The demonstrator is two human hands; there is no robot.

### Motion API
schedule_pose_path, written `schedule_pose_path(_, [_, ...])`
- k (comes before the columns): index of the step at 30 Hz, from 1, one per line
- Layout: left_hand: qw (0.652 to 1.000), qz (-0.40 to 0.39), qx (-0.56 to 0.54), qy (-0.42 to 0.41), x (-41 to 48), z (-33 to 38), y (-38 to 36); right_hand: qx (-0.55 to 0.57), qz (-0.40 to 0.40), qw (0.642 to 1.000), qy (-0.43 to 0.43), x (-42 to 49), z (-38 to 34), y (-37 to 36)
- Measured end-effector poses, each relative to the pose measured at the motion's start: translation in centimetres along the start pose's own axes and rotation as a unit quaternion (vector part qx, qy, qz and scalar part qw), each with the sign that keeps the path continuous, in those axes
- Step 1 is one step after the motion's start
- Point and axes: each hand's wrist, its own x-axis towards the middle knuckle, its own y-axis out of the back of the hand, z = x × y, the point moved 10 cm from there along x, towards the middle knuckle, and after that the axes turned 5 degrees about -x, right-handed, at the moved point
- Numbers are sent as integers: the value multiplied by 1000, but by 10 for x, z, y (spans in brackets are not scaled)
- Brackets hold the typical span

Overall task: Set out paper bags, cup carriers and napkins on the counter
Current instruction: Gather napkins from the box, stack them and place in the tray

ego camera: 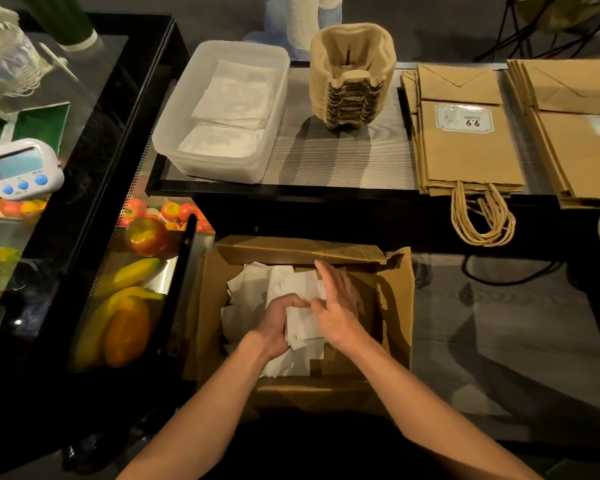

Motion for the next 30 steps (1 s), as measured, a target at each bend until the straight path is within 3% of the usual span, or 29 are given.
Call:
schedule_pose_path(4, [999, -34, 22, 8, -4, -2, -8, 60, -79, 994, -45, 9, 13, -5])
schedule_pose_path(6, [999, -26, 29, 11, -3, -5, -6, 91, -69, 993, -41, 12, 12, 3])
schedule_pose_path(10, [1000, -12, 9, 7, 2, -8, 1, 38, -96, 994, -22, 14, 13, -1])
schedule_pose_path(15, [1000, 4, -12, 10, 1, -5, 0, 139, -68, 985, -83, 10, 28, -1])
schedule_pose_path(17, [999, 14, -45, 19, 1, -6, 3, 14, -30, 994, -109, 14, 42, 3])
schedule_pose_path(20, [995, 85, -33, 25, 7, -10, 26, -189, -43, 970, -144, 11, 64, -2])
schedule_pose_path(23, [991, 134, -11, 26, 5, -15, 43, -242, -56, 957, -150, 5, 74, -12])
schedule_pose_path(30, [991, 130, -29, 17, 6, -23, 53, -38, -46, 982, -180, 7, 77, -14])
